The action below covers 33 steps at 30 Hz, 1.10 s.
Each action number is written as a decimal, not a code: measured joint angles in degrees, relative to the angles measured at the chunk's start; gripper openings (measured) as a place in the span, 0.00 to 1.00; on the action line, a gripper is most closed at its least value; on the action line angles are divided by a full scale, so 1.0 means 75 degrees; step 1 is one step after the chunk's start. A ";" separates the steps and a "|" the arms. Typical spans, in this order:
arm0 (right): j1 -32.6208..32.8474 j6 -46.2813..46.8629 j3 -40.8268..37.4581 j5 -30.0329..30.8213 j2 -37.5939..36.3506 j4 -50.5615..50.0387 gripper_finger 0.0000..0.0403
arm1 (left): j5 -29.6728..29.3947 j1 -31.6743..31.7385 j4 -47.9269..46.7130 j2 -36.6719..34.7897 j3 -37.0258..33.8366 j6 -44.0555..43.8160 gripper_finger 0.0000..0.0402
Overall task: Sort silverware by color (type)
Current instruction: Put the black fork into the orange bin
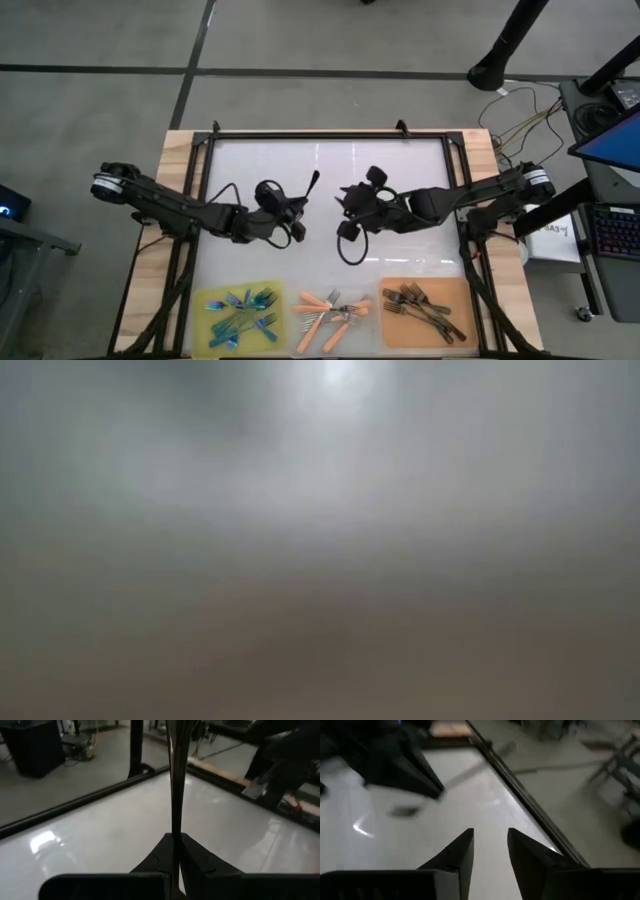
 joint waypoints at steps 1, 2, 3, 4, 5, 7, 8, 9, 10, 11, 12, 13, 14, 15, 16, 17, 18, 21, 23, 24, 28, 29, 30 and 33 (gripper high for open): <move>0.0000 -0.0257 -0.0056 -0.0067 0.0000 0.0400 0.28 | 0.0002 -0.0018 0.0226 -0.0003 -0.0058 0.0109 0.00; 0.0000 -0.0501 -0.0096 -0.0101 0.0000 0.0758 0.29 | -0.0003 -0.0043 0.0299 -0.0005 -0.0093 0.0177 0.00; 0.0000 -0.0714 -0.0130 -0.0113 0.0000 0.1094 0.30 | -0.0001 -0.0061 0.0320 -0.0006 -0.0107 0.0185 0.00; 0.0000 -0.0909 -0.0157 -0.0122 0.0000 0.1402 0.31 | 0.0001 -0.0075 0.0353 0.0010 -0.0107 0.0133 0.00; 0.0000 -0.1052 -0.0174 -0.0144 0.0000 0.1660 0.33 | -0.0003 -0.0104 0.0378 0.0020 -0.0107 0.0033 0.00; -0.0006 -0.1283 -0.0221 -0.0192 0.0000 0.2200 0.35 | -0.0022 -0.0142 0.0542 0.0088 -0.0107 -0.0178 0.00; -0.0006 -0.1359 -0.0254 -0.0214 0.0000 0.2507 0.37 | -0.0022 -0.0172 0.0751 0.0137 -0.0107 -0.0209 0.00; -0.0017 -0.1387 -0.0307 -0.0230 0.0000 0.2831 0.38 | -0.0057 -0.0216 0.0958 0.0181 -0.0109 -0.0197 0.00; -0.0017 -0.1401 -0.0378 -0.0233 0.0000 0.3171 0.39 | -0.0094 -0.0250 0.1281 0.0233 -0.0110 -0.0108 0.00; -0.0023 -0.1398 -0.0470 -0.0234 0.0000 0.3525 0.40 | -0.0101 -0.0290 0.1663 0.0292 -0.0110 0.0068 0.00; -0.0041 -0.1398 -0.0569 -0.0241 0.0000 0.3865 0.41 | -0.0123 -0.0325 0.1992 0.0353 -0.0107 0.0249 0.00; -0.0051 -0.1381 -0.0663 -0.0269 0.0000 0.4159 0.42 | -0.0218 -0.0373 0.2216 0.0395 -0.0107 0.0393 0.00; -0.0061 -0.1326 -0.0738 -0.0294 0.0004 0.4383 0.42 | -0.0354 -0.0412 0.2361 0.0437 -0.0107 0.0511 0.00; -0.0078 -0.1282 -0.0800 -0.0295 0.0007 0.4545 0.42 | -0.0501 -0.0426 0.2425 0.0458 -0.0106 0.0565 0.00; -0.0086 -0.1237 -0.0842 -0.0294 0.0009 0.4632 0.43 | -0.0679 -0.0434 0.2411 0.0458 -0.0104 0.0597 0.00; -0.0092 -0.1178 -0.0863 -0.0292 0.0009 0.4672 0.43 | -0.0845 -0.0443 0.2413 0.0458 -0.0107 0.0609 0.00; -0.0110 -0.1117 -0.0877 -0.0292 0.0009 0.4679 0.43 | -0.0928 -0.0448 0.2419 0.0458 -0.0104 0.0612 0.00; -0.0139 -0.0878 -0.0925 -0.0292 0.0009 0.4682 0.43 | -0.1081 -0.0459 0.2431 0.0476 -0.0106 0.0612 0.00; -0.0143 -0.0797 -0.1010 -0.0295 0.0012 0.4895 0.43 | -0.1083 -0.0458 0.2492 0.0512 -0.0106 0.0614 0.00; -0.0143 -0.0793 -0.1074 -0.0292 0.0014 0.5095 0.43 | -0.1083 -0.0458 0.2569 0.0541 -0.0104 0.0615 0.00; -0.0166 -0.0616 -0.1296 -0.0290 0.0108 0.5869 0.43 | -0.1093 -0.0459 0.3268 0.0742 -0.0104 0.1124 0.00; -0.0176 -0.0523 -0.1314 -0.0291 0.0138 0.5946 0.42 | -0.1087 -0.0470 0.3506 0.0786 -0.0104 0.1330 0.00; -0.0205 -0.0473 -0.1334 -0.0292 0.0174 0.5983 0.42 | -0.1086 -0.0479 0.3686 0.0818 -0.0104 0.1502 0.00; -0.0264 -0.0391 -0.1358 -0.0290 0.0282 0.6097 0.43 | -0.1083 -0.0484 0.3928 0.0876 -0.0095 0.1735 0.00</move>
